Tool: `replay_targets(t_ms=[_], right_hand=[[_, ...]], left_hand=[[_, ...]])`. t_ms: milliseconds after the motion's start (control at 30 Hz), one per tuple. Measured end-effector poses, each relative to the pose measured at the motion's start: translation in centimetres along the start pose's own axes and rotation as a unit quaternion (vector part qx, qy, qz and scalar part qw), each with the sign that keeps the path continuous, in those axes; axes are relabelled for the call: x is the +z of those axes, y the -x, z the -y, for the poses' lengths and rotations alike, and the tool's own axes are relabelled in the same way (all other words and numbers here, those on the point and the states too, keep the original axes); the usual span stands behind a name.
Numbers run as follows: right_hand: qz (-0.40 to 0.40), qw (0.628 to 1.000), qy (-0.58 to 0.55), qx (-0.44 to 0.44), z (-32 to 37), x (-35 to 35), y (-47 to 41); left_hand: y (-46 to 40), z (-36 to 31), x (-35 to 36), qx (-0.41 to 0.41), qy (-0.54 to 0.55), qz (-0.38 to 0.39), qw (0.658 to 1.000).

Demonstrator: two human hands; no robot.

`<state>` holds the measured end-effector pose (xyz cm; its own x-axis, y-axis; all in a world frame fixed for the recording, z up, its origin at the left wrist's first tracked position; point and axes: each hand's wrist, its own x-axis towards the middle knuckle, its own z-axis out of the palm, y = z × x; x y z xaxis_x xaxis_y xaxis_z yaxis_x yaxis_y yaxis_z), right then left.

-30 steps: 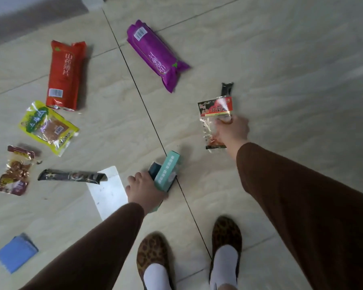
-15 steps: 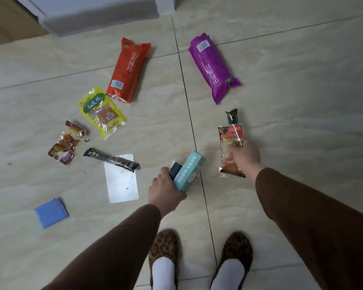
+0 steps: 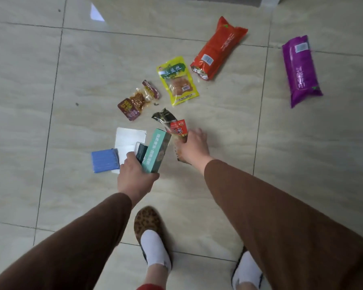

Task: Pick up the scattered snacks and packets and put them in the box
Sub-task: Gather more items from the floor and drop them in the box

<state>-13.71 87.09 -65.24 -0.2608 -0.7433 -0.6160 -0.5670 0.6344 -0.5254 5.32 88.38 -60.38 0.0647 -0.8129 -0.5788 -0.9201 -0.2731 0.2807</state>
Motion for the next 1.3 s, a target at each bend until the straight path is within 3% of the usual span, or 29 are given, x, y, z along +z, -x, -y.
replay_targets(t_ms=[167,267,333,533,733,967,1300], right_hand=[[0.007,0.991,0.131,0.028,1.3,5.4,-3.6],[-0.075,0.98,0.182,0.035,1.5,7.5,-4.6],[-0.108,0.978,0.175,0.022,1.5,8.2,-4.9],[-0.02,0.996,0.074,0.047,4.0,5.7,-0.9],[0.035,0.997,0.072,0.021,12.7,-0.2,7.7],[0.037,0.996,0.074,-0.021,26.4,-4.3,14.4],[0.01,0.998,0.033,-0.053,43.5,-2.9,12.2]], left_hand=[[-3.1,5.1,-0.1,-0.016,0.034,0.004,0.999],[-4.4,7.3,0.6,-0.024,0.059,0.003,0.998],[-4.6,8.5,0.7,-0.032,0.081,0.004,0.996],[-1.4,10.0,-2.3,-0.082,0.133,0.018,0.988],[3.4,9.9,-12.4,-0.112,0.14,0.028,0.983],[5.5,12.9,-27.7,-0.067,0.078,0.005,0.995],[-1.4,16.9,-44.0,-0.076,0.056,-0.031,0.995]])
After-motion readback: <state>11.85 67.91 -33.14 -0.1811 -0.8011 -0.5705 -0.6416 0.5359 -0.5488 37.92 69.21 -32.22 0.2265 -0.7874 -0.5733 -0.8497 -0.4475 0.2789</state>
